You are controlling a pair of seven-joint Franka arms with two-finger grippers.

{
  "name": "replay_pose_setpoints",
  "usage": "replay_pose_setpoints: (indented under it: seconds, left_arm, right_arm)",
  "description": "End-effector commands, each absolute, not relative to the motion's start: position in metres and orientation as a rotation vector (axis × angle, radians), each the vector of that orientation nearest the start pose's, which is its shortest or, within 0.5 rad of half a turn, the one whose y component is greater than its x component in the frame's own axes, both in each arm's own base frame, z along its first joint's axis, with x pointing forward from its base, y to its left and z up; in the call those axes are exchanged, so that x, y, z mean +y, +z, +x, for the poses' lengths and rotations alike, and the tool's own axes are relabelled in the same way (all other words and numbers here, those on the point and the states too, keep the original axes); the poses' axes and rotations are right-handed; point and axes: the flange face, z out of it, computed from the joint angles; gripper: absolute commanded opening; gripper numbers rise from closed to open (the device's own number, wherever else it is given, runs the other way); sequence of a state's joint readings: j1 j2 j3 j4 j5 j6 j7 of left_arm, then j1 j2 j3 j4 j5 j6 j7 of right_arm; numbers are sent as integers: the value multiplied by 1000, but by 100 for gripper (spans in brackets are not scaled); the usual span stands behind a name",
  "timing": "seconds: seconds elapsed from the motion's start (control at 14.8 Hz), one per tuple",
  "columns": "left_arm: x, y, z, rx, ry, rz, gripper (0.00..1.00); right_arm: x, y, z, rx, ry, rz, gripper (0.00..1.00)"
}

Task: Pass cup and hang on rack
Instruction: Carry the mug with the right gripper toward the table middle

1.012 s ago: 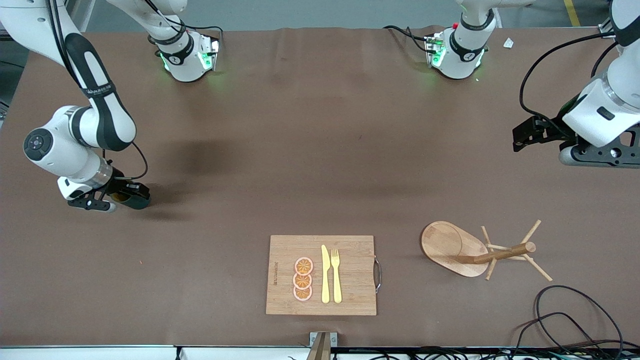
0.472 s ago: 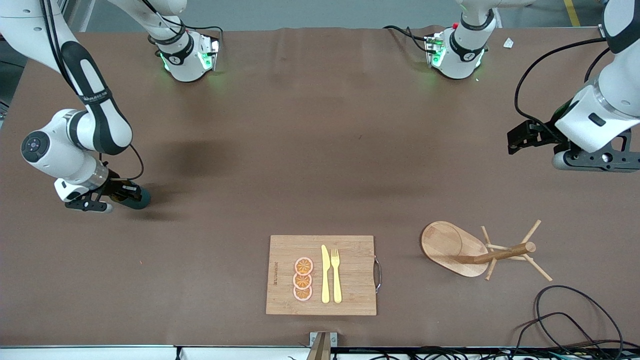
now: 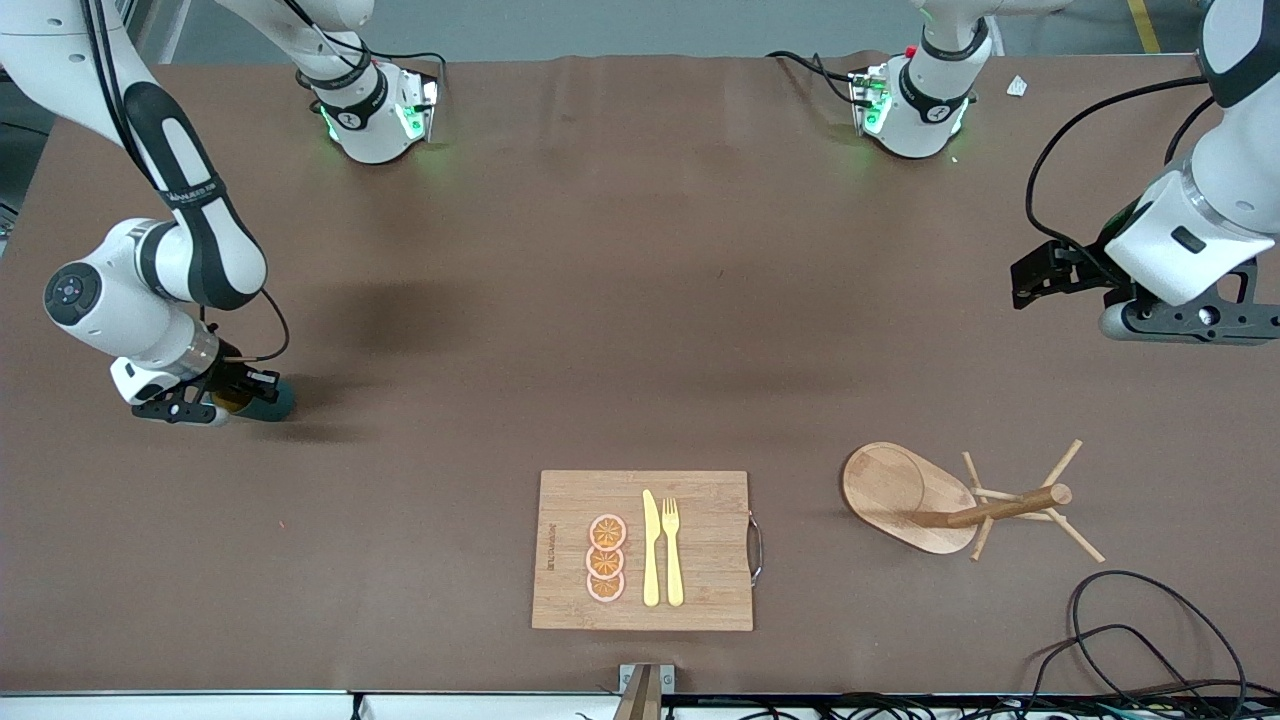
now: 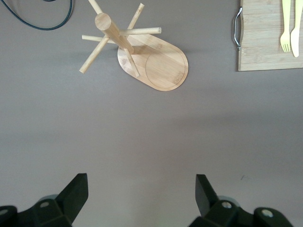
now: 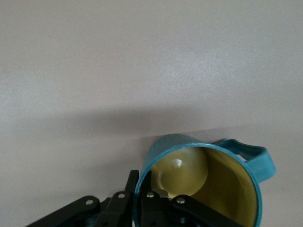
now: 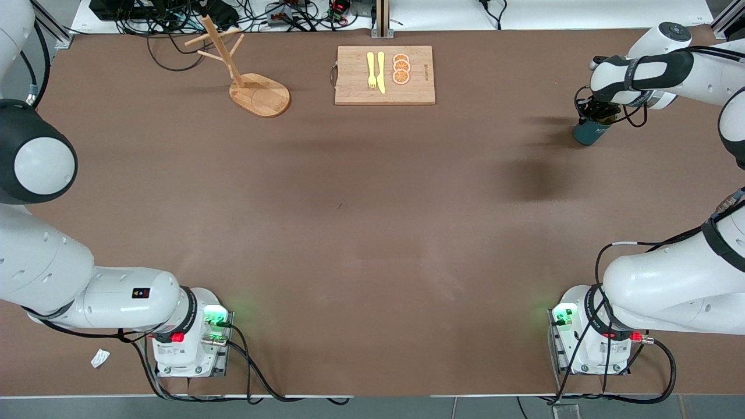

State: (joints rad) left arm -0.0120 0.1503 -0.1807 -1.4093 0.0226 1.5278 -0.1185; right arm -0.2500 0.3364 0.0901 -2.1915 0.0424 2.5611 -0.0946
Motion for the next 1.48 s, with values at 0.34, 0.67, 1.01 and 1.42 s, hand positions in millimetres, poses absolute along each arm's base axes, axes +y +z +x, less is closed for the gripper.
replay_pose_setpoints:
  seconds: [0.34, 0.67, 1.01, 1.42]
  left_arm:
    - [-105, 617, 587, 100, 30, -3149, 100]
    - [-111, 618, 586, 115, 26, -3150, 100]
    - [-109, 619, 585, 119, 31, -3143, 100]
    - [-105, 621, 583, 107, 30, -3137, 100]
  right_arm:
    - [-49, 265, 553, 288, 98, -3064, 0]
    - [49, 322, 564, 537, 191, -3054, 0]
    - [187, 344, 545, 833, 185, -3015, 0]
    - [354, 374, 508, 1168, 159, -2840, 0]
